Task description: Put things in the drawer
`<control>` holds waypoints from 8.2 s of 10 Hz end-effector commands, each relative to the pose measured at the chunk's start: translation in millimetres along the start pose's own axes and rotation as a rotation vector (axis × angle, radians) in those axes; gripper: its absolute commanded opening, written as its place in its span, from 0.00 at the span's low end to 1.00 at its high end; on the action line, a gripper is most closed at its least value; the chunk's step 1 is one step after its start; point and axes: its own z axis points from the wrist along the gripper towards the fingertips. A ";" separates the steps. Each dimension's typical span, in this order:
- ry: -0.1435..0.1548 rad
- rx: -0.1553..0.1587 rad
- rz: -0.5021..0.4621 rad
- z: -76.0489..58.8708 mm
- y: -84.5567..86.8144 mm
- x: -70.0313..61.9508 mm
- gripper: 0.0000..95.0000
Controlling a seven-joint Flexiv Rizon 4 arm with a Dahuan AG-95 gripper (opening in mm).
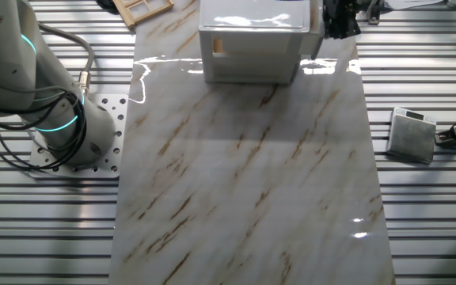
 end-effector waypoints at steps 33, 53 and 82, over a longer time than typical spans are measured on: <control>0.067 -0.105 0.005 -1.5 5.3 9.2 0.00; 0.105 -0.099 -0.086 -23.9 -1.5 20.9 0.00; 0.096 -0.042 -0.232 -17.2 -166.8 65.6 0.00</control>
